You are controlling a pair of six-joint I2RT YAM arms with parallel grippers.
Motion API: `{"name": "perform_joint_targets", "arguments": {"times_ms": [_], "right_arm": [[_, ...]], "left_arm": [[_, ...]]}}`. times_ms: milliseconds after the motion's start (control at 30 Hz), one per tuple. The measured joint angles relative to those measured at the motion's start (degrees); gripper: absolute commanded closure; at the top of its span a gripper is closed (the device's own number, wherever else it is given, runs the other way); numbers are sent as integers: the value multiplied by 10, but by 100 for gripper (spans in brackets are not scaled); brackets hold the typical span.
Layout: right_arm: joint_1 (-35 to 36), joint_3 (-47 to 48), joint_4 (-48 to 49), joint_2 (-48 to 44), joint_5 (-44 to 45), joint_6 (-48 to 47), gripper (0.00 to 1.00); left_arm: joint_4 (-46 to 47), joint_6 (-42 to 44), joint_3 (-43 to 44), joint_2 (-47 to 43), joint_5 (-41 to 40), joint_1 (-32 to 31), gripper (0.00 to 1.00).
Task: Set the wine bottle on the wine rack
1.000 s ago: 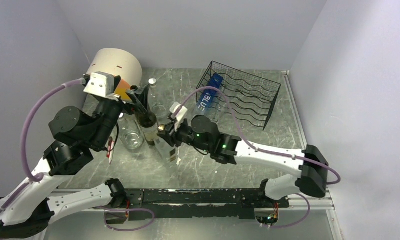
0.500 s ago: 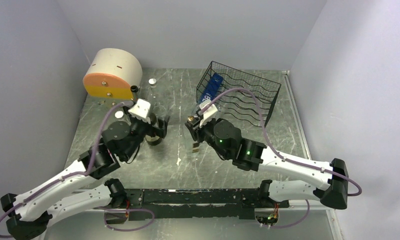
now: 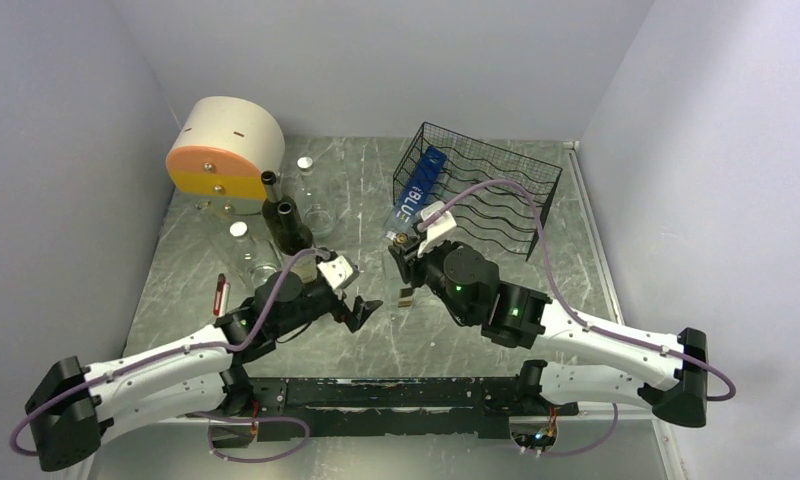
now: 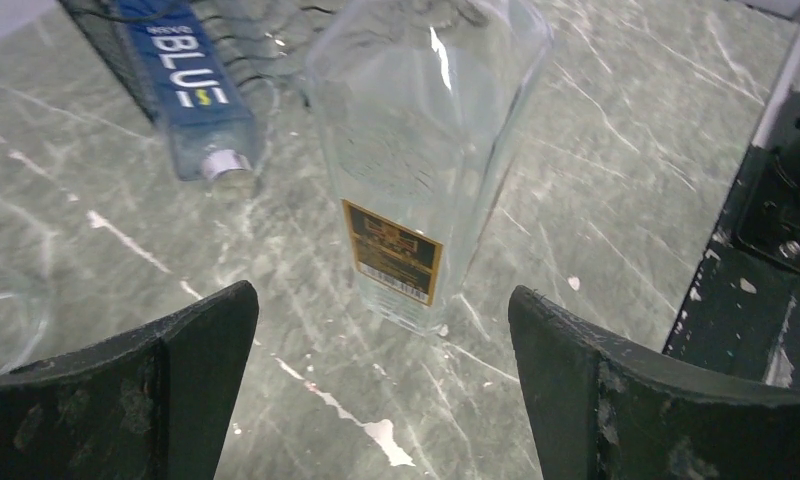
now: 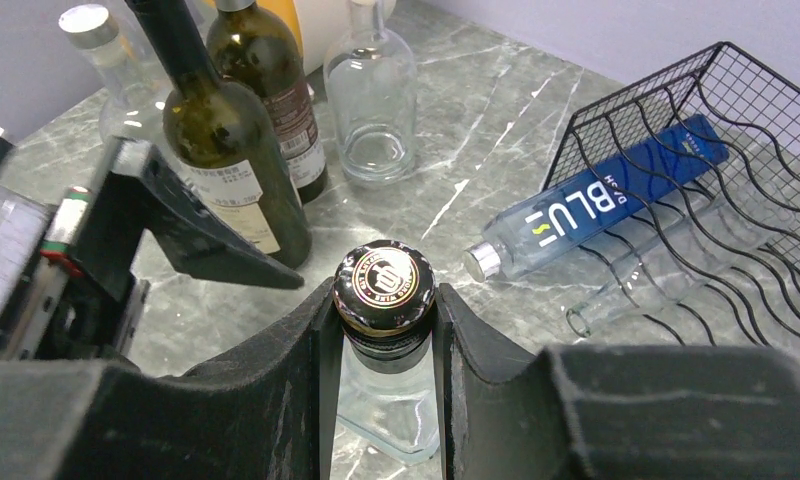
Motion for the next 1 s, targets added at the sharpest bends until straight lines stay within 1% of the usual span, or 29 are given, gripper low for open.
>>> {"name": "perform_joint_targets", "arguments": {"times_ms": [200, 400, 600, 800, 1000], "right_arm": [[0, -11, -2, -16, -10, 1, 89], [0, -11, -4, -28, -35, 15, 89], [0, -11, -4, -43, -72, 22, 90], [0, -11, -4, -55, -109, 17, 90], [0, -11, -6, -71, -142, 15, 89]], "left_arm": [[92, 1, -21, 79, 62, 0, 1], [153, 3, -23, 144, 81, 0, 1], [235, 3, -49, 180, 75, 0, 0], [307, 8, -66, 203, 81, 0, 8], [364, 22, -84, 204, 113, 0, 11]]}}
